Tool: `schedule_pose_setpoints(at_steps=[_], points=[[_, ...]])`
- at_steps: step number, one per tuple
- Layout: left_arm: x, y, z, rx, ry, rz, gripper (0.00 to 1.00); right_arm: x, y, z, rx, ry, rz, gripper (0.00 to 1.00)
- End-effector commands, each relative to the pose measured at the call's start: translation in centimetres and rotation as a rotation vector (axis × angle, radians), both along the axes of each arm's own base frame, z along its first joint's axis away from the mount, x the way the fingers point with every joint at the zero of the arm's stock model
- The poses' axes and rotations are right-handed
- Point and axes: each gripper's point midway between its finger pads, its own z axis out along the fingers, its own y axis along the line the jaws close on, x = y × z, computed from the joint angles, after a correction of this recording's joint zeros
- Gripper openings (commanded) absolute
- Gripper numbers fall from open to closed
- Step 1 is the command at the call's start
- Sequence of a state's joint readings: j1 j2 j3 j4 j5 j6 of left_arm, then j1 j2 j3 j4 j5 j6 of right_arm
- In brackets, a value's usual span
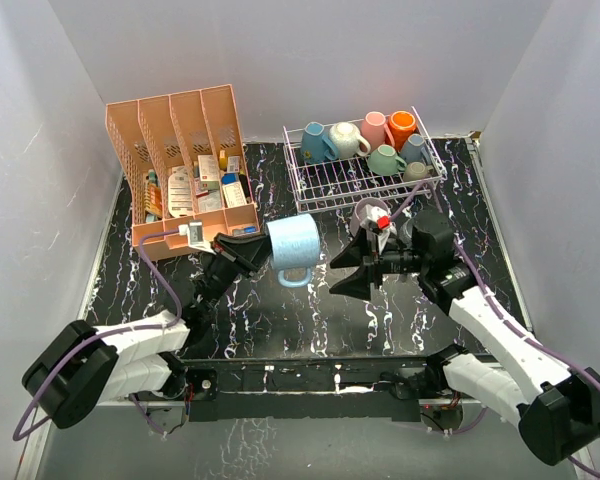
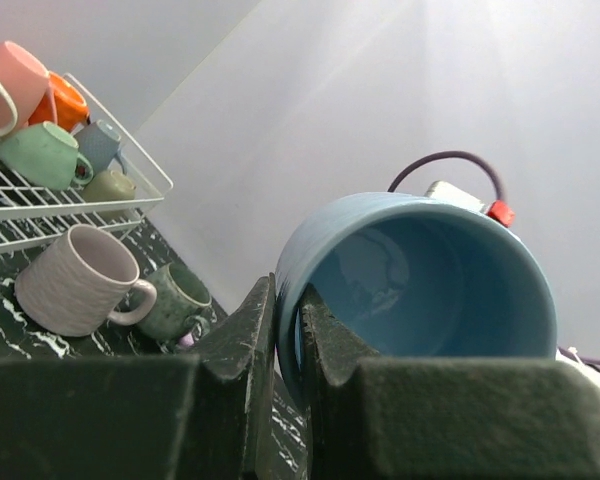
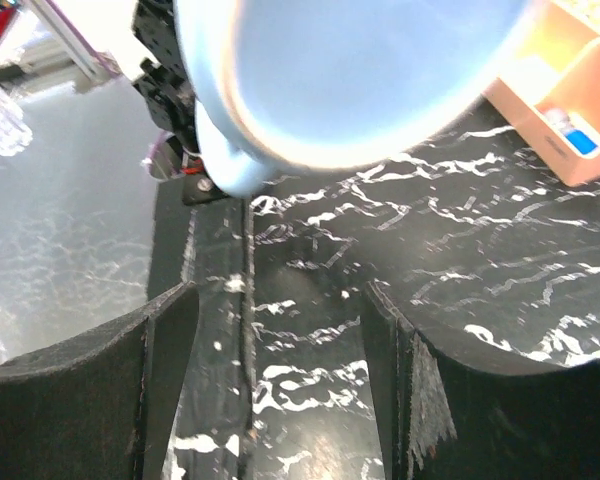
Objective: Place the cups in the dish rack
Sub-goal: Turn the cup upside down in the dish rack.
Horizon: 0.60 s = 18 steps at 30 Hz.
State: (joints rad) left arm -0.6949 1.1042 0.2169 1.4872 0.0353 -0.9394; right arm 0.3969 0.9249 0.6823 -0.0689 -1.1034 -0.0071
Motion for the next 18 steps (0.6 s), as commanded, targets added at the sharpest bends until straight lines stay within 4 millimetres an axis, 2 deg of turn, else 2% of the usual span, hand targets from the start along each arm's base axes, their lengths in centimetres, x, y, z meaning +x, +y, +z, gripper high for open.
schedule_pose_setpoints(at_steps=[1, 6, 12, 14, 18], points=[[-3.3, 2.4, 9.8, -0.250, -0.298, -0.022, 0.00, -0.4, 2.2, 4.0, 0.122, -0.062, -0.004, 0.67], [-3.0, 2.1, 11.4, -0.247, -0.352, -0.007, 0.00, -0.7, 3.4, 6.2, 0.187, -0.055, 0.026, 0.67], [-2.7, 1.6, 13.5, -0.243, -0.420, 0.006, 0.00, -1.0, 4.0, 5.5, 0.205, 0.050, 0.017, 0.67], [-2.6, 1.4, 14.0, -0.247, -0.430, 0.009, 0.00, -1.0, 4.1, 5.9, 0.221, 0.066, 0.009, 0.68], [-2.0, 0.9, 14.6, -0.253, -0.434, 0.003, 0.00, -0.4, 4.4, 8.2, 0.270, 0.089, -0.020, 0.70]])
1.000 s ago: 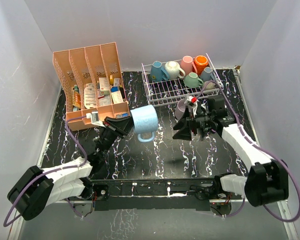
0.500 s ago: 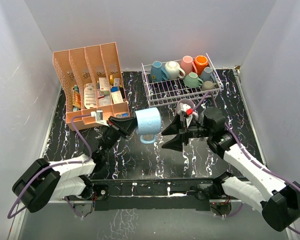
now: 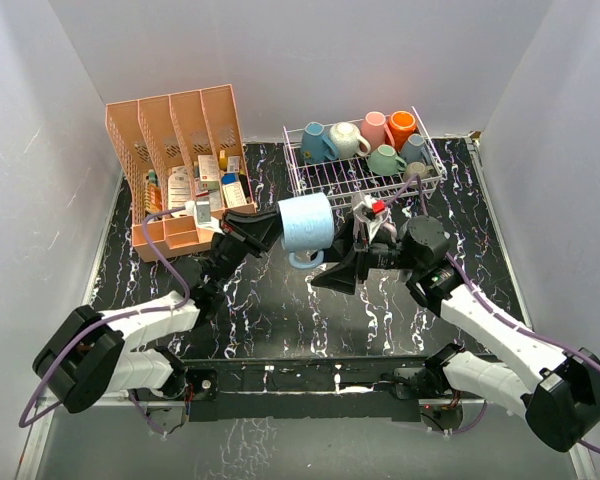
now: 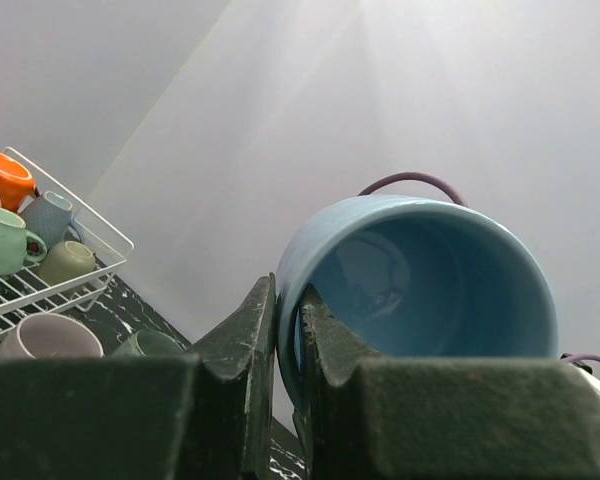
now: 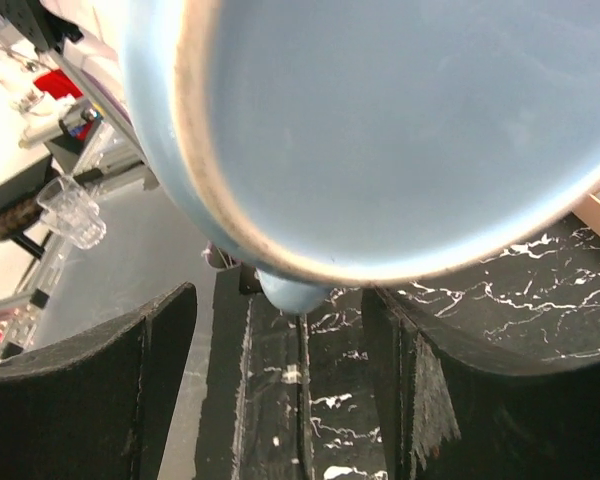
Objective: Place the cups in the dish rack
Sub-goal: Turn the cup upside down in the dish rack.
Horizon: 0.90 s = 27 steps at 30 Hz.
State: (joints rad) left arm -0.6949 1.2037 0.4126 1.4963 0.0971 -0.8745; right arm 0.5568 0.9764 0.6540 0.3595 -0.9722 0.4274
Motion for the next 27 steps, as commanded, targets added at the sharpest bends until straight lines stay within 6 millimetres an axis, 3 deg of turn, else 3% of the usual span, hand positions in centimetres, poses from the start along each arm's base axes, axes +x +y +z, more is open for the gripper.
schedule_pose_setpoints(at_steps=[1, 5, 9, 10, 14, 21, 27], points=[[-3.3, 3.1, 9.9, -0.259, -0.298, 0.004, 0.00, 0.8, 0.5, 4.7, 0.108, -0.032, -0.043, 0.71], [-2.8, 2.7, 11.3, -0.286, -0.309, -0.004, 0.00, 2.9, 1.1, 7.7, 0.146, 0.019, -0.113, 0.74], [-2.3, 3.0, 12.7, -0.325, -0.314, 0.016, 0.00, 5.1, 1.6, 8.6, 0.170, 0.117, -0.195, 0.77], [-2.2, 3.2, 12.9, -0.334, -0.314, 0.024, 0.00, 5.4, 1.6, 8.7, 0.174, 0.133, -0.206, 0.83], [-1.8, 3.6, 13.3, -0.354, -0.309, 0.048, 0.00, 5.8, 1.7, 10.0, 0.208, 0.145, -0.215, 0.91], [-0.9, 3.2, 12.5, -0.351, -0.276, 0.058, 0.00, 5.5, 1.7, 11.8, 0.241, 0.129, -0.200, 0.86], [-0.3, 2.7, 11.8, -0.340, -0.253, 0.053, 0.00, 5.3, 1.8, 11.0, 0.231, 0.134, -0.186, 0.77]])
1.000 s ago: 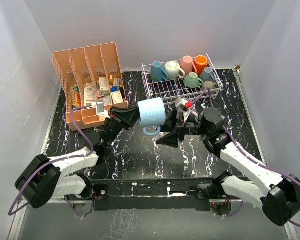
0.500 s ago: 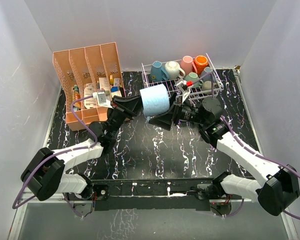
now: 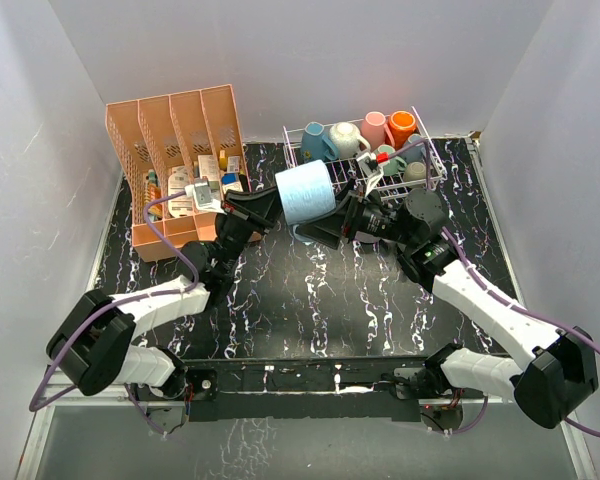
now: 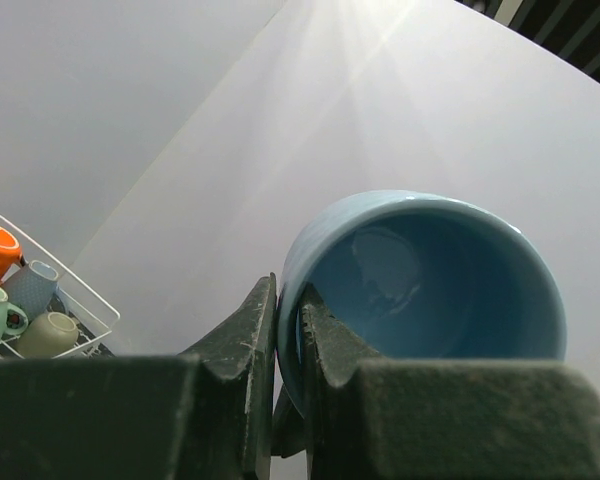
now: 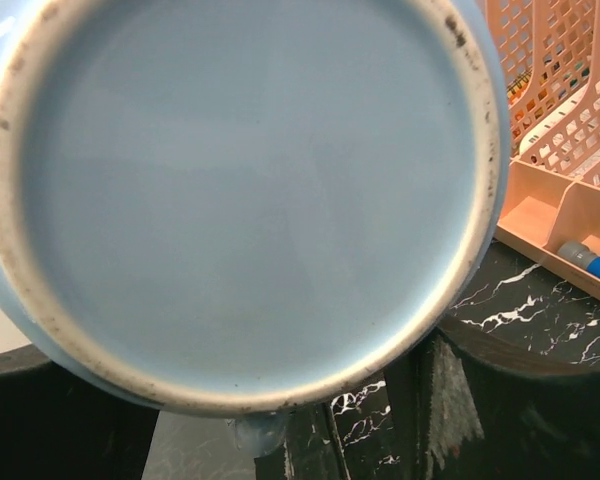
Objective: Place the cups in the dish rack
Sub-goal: Turn the cup upside down in the dish rack.
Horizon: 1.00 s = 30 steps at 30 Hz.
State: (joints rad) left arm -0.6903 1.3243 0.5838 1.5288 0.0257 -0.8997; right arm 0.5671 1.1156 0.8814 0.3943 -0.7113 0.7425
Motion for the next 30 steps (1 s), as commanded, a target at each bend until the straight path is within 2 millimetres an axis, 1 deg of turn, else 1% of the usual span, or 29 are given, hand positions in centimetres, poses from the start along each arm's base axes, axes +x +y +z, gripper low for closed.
schedule_pose_setpoints(at_steps=[1, 2, 4, 6, 7, 8, 10, 11, 16, 20, 21, 22, 24, 27, 30], points=[[-3.3, 3.5, 7.6, -0.234, -0.232, 0.014, 0.00, -0.6, -0.1, 3.6, 0.076, -0.100, 0.012, 0.73], [-3.3, 3.4, 7.5, -0.230, -0.230, 0.016, 0.00, -0.6, -0.1, 3.6, 0.076, -0.099, 0.011, 0.69], [-3.1, 3.3, 7.2, -0.223, -0.227, 0.018, 0.00, -0.6, -0.1, 3.5, 0.077, -0.096, 0.011, 0.58], [-3.0, 3.2, 6.9, -0.212, -0.225, 0.019, 0.00, -0.6, -0.1, 3.6, 0.079, -0.096, 0.013, 0.49], [-3.0, 3.0, 6.6, -0.207, -0.221, 0.018, 0.00, -0.7, -0.1, 3.6, 0.080, -0.097, 0.017, 0.43], [-2.9, 2.9, 6.5, -0.202, -0.220, 0.016, 0.00, -0.7, -0.1, 3.6, 0.079, -0.099, 0.018, 0.34], [-2.8, 2.7, 6.2, -0.192, -0.217, 0.013, 0.00, -0.8, -0.1, 3.6, 0.078, -0.104, 0.024, 0.11], [-2.7, 2.6, 6.0, -0.188, -0.214, 0.012, 0.00, -0.8, -0.1, 3.5, 0.077, -0.106, 0.023, 0.08], [-2.6, 2.5, 5.3, -0.174, -0.202, 0.013, 0.00, -1.1, -0.1, 3.3, 0.072, -0.105, 0.036, 0.08], [-2.5, 2.8, 4.5, -0.170, -0.181, 0.027, 0.00, -0.4, -0.2, 2.6, 0.051, -0.062, 0.010, 0.08], [-2.5, 2.9, 4.4, -0.171, -0.177, 0.032, 0.05, -0.2, -0.3, 2.5, 0.047, -0.057, 0.004, 0.08], [-2.5, 3.1, 4.2, -0.170, -0.170, 0.037, 0.14, -0.1, -0.4, 2.4, 0.044, -0.057, 0.001, 0.08], [-2.5, 3.3, 3.9, -0.173, -0.160, 0.045, 0.24, 0.1, -0.7, 2.5, 0.042, -0.064, -0.003, 0.08], [-2.4, 3.8, 3.3, -0.183, -0.131, 0.055, 0.33, -0.4, -1.0, 3.0, 0.037, -0.132, 0.029, 0.08], [-2.4, 4.2, 2.8, -0.192, -0.110, 0.061, 0.43, -0.2, -1.1, 3.6, 0.041, -0.150, 0.026, 0.08]])
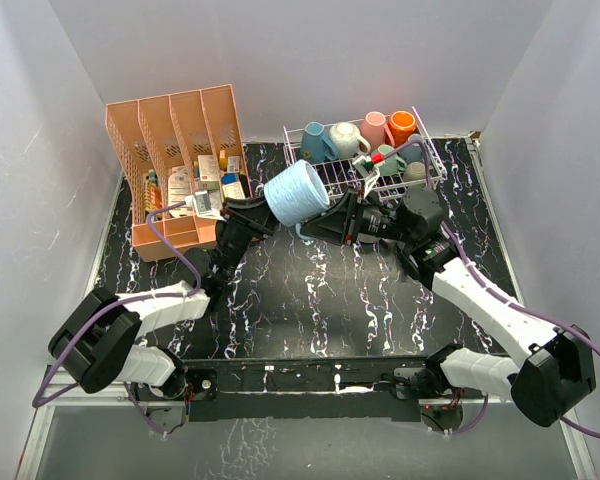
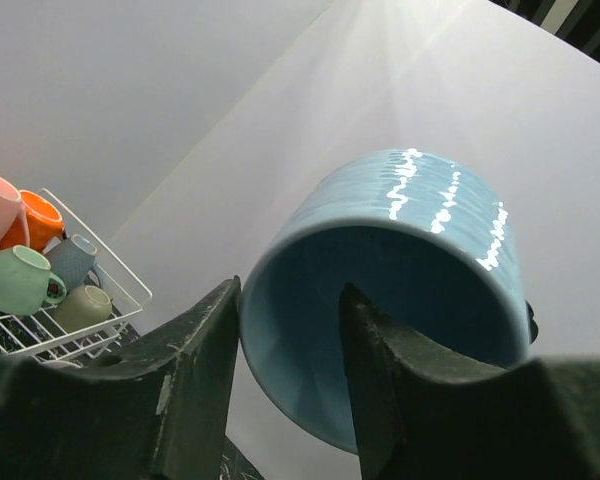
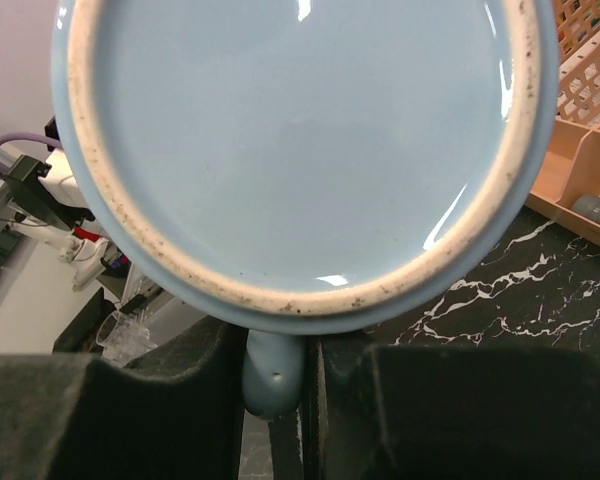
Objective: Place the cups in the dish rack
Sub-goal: Turn the cup upside down in the dish rack.
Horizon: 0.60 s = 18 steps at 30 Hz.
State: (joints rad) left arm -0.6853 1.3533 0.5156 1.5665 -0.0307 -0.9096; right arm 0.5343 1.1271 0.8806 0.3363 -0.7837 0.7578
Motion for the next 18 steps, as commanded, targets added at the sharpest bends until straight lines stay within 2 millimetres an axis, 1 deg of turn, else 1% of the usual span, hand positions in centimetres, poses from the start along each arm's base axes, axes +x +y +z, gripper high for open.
schedule_pose_setpoints(at_steps=[1, 7, 10, 18], points=[[-3.4, 3.6, 5.9, -0.196, -0.183, 0.023, 0.45, 0.1, -0.8, 5.3, 0.087, -0.218, -0.019, 0.08], [-3.4, 3.8, 4.9, -0.195, -0.155, 0.027, 0.51, 1.7, -1.4, 5.2, 0.072, -0.212, -0.071, 0.08], [-3.3, 4.1, 4.3, -0.196, -0.134, 0.034, 0.53, 2.0, -1.5, 5.2, 0.067, -0.227, -0.077, 0.08], [-2.9, 4.8, 2.5, -0.197, -0.072, 0.062, 0.53, 3.4, -2.1, 5.4, 0.041, -0.275, -0.112, 0.08]])
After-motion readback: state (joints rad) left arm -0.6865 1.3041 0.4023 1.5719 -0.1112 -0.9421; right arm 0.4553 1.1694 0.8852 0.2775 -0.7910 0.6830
